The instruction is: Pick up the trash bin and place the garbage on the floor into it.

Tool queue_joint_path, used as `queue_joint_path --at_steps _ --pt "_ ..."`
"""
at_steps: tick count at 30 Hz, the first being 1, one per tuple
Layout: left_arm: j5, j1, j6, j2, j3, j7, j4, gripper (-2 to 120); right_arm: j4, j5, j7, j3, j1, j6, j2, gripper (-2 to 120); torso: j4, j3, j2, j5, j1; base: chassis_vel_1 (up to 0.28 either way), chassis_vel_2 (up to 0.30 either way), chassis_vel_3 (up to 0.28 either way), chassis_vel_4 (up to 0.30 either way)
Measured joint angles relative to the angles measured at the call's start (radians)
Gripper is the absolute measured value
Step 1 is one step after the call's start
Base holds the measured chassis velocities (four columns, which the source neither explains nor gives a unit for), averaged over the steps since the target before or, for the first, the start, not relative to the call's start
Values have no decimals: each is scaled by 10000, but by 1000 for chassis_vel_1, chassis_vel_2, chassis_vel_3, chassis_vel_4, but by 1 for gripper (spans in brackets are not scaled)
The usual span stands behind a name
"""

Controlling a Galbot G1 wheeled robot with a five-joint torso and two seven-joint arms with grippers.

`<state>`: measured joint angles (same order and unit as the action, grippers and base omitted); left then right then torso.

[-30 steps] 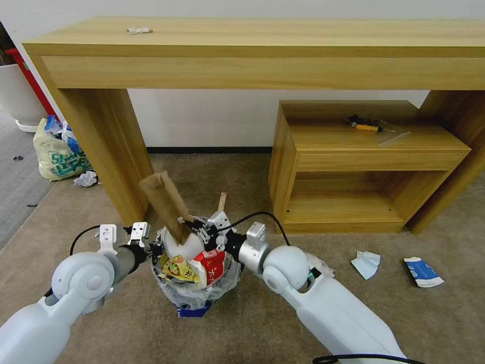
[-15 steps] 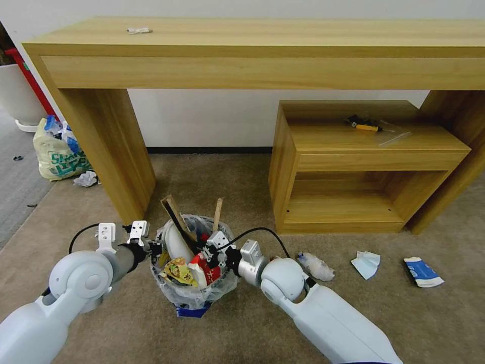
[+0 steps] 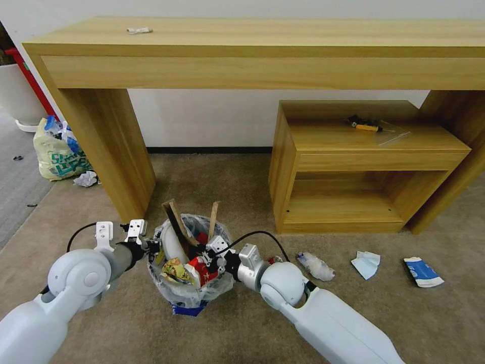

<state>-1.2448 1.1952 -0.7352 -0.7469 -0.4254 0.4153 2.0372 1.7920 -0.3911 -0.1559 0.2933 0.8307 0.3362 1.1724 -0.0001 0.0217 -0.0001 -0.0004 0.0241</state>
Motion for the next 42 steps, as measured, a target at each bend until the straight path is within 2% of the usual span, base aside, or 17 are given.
queue_joint_path --at_steps 2,5,6,9,16,17,20,24,28,31,34,35,37,38,39,41,42 --pt "22 -34 1 -21 0 -9 -76 0 180 -99 142 -55 28 10 -134 26 0 0 0 0 0 0 0 0 0" --pt "76 -77 1 -21 -34 -36 -210 0 570 -343 581 -202 263 -15 -546 43 0 0 0 0 1 0 0 0 0" --pt "76 -77 1 -21 -34 -36 -210 0 570 -343 581 -202 263 -15 -546 43 0 0 0 0 1 0 0 0 0" --pt "85 -44 0 13 -77 -47 -216 0 767 -392 728 -374 425 -69 -811 52 0 0 0 1 0 0 0 0 0" --pt "158 62 0 -72 -146 -48 -323 0 1690 -627 1578 -1234 1126 -197 -1360 83 0 -1 0 1 0 0 0 0 0" --pt "158 62 0 -72 -146 -48 -323 0 1690 -627 1578 -1234 1126 -197 -1360 83 0 -1 0 1 0 0 0 0 0" --pt "202 128 0 -94 -171 -48 -338 0 1728 -643 1630 -1591 1383 -209 -1534 96 -1 0 0 1 0 0 0 0 0" --pt "224 185 1 -105 -204 -47 -339 0 1650 -625 1613 -1893 1574 -274 -1635 99 0 -1 0 1 0 0 0 0 0" --pt "242 325 -1 -110 -304 -33 -317 0 1328 -529 1373 -2634 1977 -460 -1807 100 -1 0 0 1 0 0 0 0 0" --pt "245 407 -1 -94 -382 -18 -299 0 906 -524 1266 -3214 2253 -629 -1890 100 0 -1 0 1 0 0 0 0 0" --pt "203 490 -2 -89 -428 47 -116 0 -899 -503 722 -3937 2443 -1022 -1868 100 -3 0 0 3 0 0 0 0 0" --pt "203 490 -2 -89 -428 47 -116 0 -899 -503 722 -3937 2443 -1022 -1868 100 -3 0 0 3 0 0 0 0 0" --pt "160 509 -1 -53 -445 85 -51 0 -2199 -589 -300 -3911 2093 -1329 -1912 100 -3 0 0 5 0 0 0 0 0" --pt "157 526 -1 -35 -469 94 -19 0 -3610 -210 -1825 -3666 1400 -1879 -2028 100 -1 1 0 1 1 0 0 0 0" --pt "157 526 -1 -35 -469 94 -19 0 -3610 -210 -1825 -3666 1400 -1879 -2028 100 -1 1 0 1 1 0 0 0 0" --pt "156 517 -2 -53 -468 94 -10 0 -4494 429 -2794 -3514 922 -2337 -2031 100 2 1 0 4 1 0 0 0 0" --pt "158 355 -2 -101 -358 82 -56 0 -5352 1091 -3854 -3436 511 -2637 -2059 100 6 1 0 2 1 0 0 0 0"
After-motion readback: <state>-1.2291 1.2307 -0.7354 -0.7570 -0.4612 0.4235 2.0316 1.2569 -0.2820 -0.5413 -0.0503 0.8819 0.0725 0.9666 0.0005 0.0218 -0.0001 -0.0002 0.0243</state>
